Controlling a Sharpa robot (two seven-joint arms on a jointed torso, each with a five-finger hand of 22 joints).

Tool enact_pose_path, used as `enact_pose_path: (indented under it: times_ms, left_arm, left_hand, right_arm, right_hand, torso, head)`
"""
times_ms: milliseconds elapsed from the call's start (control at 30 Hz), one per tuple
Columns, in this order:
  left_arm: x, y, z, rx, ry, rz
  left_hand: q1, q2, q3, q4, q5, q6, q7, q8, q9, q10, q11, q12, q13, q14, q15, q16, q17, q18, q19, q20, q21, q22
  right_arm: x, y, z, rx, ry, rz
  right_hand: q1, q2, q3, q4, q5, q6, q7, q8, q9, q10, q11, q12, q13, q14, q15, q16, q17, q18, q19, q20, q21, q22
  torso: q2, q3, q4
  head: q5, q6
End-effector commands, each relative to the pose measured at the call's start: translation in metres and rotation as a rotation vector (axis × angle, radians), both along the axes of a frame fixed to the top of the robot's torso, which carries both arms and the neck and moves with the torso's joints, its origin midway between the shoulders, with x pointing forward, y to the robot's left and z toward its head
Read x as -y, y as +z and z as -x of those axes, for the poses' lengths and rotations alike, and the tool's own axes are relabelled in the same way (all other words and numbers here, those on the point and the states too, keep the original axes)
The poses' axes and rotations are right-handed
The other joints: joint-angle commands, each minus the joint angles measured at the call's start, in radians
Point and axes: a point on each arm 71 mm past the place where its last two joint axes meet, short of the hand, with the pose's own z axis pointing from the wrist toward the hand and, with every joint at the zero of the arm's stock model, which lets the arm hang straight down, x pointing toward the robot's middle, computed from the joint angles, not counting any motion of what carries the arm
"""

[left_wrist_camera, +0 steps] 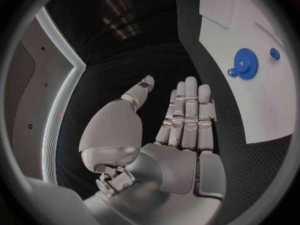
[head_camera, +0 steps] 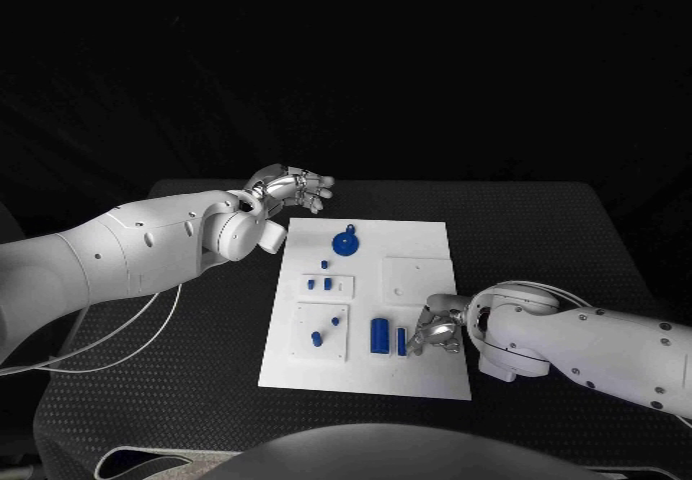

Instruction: Assemble the parts on the task board

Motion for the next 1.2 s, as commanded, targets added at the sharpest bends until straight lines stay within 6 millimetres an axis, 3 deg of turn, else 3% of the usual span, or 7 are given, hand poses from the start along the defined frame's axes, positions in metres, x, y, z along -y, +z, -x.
enact_pose_path:
  times_ms: [33,300,400,567,833,1067,1200]
  left_arm:
    - [0.003,0.001,0.0,0.008,-0.017,0.006]
    - [0.006,0.002,-0.002,0.024,-0.01,0.013]
    - [0.006,0.002,-0.003,0.025,-0.004,0.016]
    - [-0.001,0.005,-0.005,0.034,0.009,0.013]
    - [-0.011,0.015,-0.015,0.051,0.056,0.029]
    - [-0.016,0.016,-0.022,0.065,0.099,0.049]
    - [-0.018,0.016,-0.026,0.074,0.119,0.067]
  left_hand:
    - [-0.003,0.007,0.002,0.001,0.003,-0.004,0.0,0.001,-0.002,-0.003,0.005,0.003,-0.001,0.005,0.003,-0.006,0.002,0.01,-0.003,-0.002,-0.004,0.002]
    - [-0.004,0.007,0.002,0.001,0.003,-0.004,0.0,0.001,-0.002,-0.003,0.005,0.003,-0.001,0.005,0.003,-0.007,0.002,0.01,-0.003,-0.002,-0.004,0.002]
    - [-0.003,0.007,0.001,-0.001,0.002,0.0,-0.002,0.003,-0.001,-0.003,0.005,0.003,-0.001,0.003,0.003,-0.009,0.003,0.01,-0.004,-0.001,-0.006,0.003]
    - [0.003,0.01,0.004,-0.009,0.003,0.012,-0.009,0.011,0.001,0.0,0.004,0.004,0.0,-0.024,0.018,-0.046,-0.005,0.008,-0.022,0.01,-0.021,0.006]
    - [0.005,0.016,0.011,-0.02,0.003,0.006,-0.019,0.01,-0.002,-0.013,-0.001,-0.005,-0.007,-0.103,0.062,-0.155,-0.035,0.005,-0.093,0.054,-0.076,0.0]
    - [0.001,0.01,0.017,-0.025,0.003,-0.043,-0.027,-0.013,-0.021,-0.135,0.011,-0.01,-0.066,-0.237,0.103,-0.283,-0.074,-0.012,-0.189,0.097,-0.171,-0.03]
    - [-0.006,-0.002,0.013,-0.021,-0.013,-0.072,-0.041,-0.026,-0.029,-0.191,0.006,-0.009,-0.103,-0.307,0.111,-0.339,-0.099,-0.039,-0.25,0.11,-0.231,-0.05]
  right_arm:
    - [0.009,-0.002,0.0,-0.022,-0.045,-0.038]
    - [0.033,0.029,-0.033,0.054,-0.133,-0.242]
    - [0.05,0.046,-0.059,0.096,-0.207,-0.402]
    - [0.072,0.07,-0.101,0.181,-0.309,-0.584]
    - [0.097,0.095,-0.147,0.317,-0.446,-0.756]
    - [0.099,0.102,-0.169,0.339,-0.496,-0.85]
    - [0.096,0.105,-0.174,0.34,-0.514,-0.899]
  right_hand:
    - [-0.001,-0.041,-0.003,0.009,0.004,-0.007,0.008,-0.008,-0.002,0.002,0.003,-0.006,0.001,0.005,-0.002,0.002,-0.002,0.009,0.002,0.003,0.003,-0.001]
    - [-0.003,-0.085,-0.078,0.003,0.029,-0.095,0.04,-0.045,-0.01,-0.02,0.033,-0.012,0.001,-0.013,0.022,-0.005,-0.002,0.009,-0.018,0.009,-0.005,-0.002]
    - [-0.001,-0.037,-0.182,-0.039,0.151,-0.113,0.044,-0.043,0.0,-0.04,0.039,-0.014,0.0,-0.032,0.028,-0.009,-0.001,0.009,-0.04,0.019,-0.012,0.0]
    - [0.039,0.04,-0.231,-0.111,0.189,-0.128,0.052,-0.046,0.001,-0.08,0.044,-0.046,-0.021,-0.073,0.034,-0.043,-0.015,0.007,-0.084,0.036,-0.039,-0.005]
    - [0.108,0.063,-0.239,-0.115,0.189,-0.146,0.063,-0.05,0.002,-0.157,0.061,-0.147,-0.103,-0.169,0.051,-0.144,-0.075,-0.009,-0.186,0.081,-0.115,-0.025]
    - [0.165,0.078,-0.189,-0.125,0.167,-0.228,0.099,-0.067,-0.008,-0.24,0.16,-0.713,-0.634,-0.352,0.244,-0.719,-0.417,-0.095,-0.517,0.184,-0.478,-0.191]
    - [0.163,0.098,-0.214,-0.12,0.168,-0.255,0.087,-0.067,-0.028,-0.217,0.174,-0.876,-0.815,-0.393,0.271,-0.879,-0.511,-0.092,-0.541,0.218,-0.614,-0.295]
  torso:
    - [-0.001,0.0004,-0.0007]
    - [-0.004,-0.0001,-0.003]
    - [-0.009,-0.0024,-0.006]
    - [-0.028,-0.0013,-0.0086]
    - [-0.061,-0.0029,-0.0133]
    - [-0.078,-0.0003,-0.0231]
    - [-0.084,0.0058,-0.0264]
  head:
    - [-0.002,0.004]
    - [-0.016,0.042]
    - [-0.029,0.076]
    - [-0.033,0.113]
    - [-0.035,0.185]
    - [-0.027,0.246]
    - [-0.017,0.261]
